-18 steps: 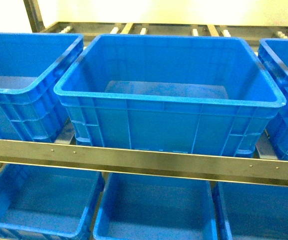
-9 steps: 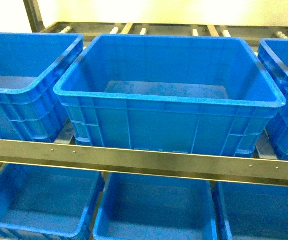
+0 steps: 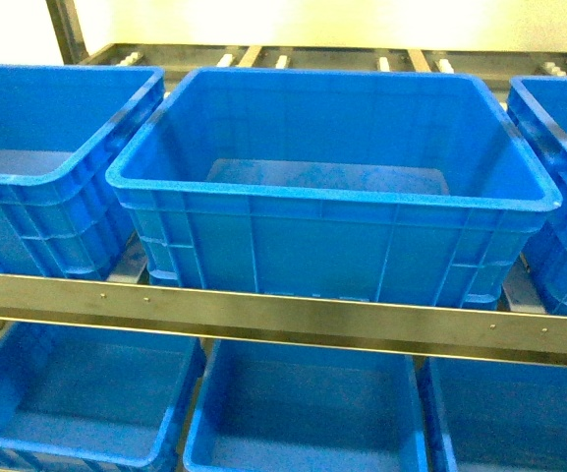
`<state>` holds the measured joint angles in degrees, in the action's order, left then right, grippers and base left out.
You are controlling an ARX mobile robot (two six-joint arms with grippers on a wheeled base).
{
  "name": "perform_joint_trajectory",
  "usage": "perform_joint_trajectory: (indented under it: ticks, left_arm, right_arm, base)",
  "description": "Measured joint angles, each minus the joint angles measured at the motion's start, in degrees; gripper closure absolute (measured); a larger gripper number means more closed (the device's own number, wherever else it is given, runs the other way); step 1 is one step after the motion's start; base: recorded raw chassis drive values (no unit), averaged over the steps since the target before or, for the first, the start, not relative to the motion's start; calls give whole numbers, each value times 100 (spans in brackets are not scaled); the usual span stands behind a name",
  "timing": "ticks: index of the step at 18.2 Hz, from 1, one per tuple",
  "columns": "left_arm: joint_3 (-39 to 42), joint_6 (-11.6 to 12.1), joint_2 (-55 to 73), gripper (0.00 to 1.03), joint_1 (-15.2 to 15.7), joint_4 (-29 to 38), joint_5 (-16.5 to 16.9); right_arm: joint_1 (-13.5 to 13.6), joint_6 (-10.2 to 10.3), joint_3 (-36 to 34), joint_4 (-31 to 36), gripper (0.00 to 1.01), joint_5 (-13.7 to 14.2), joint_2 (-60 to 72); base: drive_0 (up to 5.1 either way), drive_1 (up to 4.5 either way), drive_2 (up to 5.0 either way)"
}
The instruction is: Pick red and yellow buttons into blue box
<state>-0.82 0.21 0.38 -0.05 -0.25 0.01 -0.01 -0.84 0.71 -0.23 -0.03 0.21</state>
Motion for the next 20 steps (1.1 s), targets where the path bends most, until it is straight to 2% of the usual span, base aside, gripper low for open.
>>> perform_joint_trajectory:
  ticks: [6,8,20]
  left_arm:
    - [0,-4,0,5,0,0,0]
    - [0,-4,0,5,0,0,0]
    - [0,-4,0,5,0,0,0]
  right_arm:
    - [0,2,0,0,1,0,0]
    - [0,0,0,0,4,0,0]
    - [0,0,0,0,3,0,0]
  base:
    - [0,0,0]
    - [0,0,0]
    - [0,0,0]
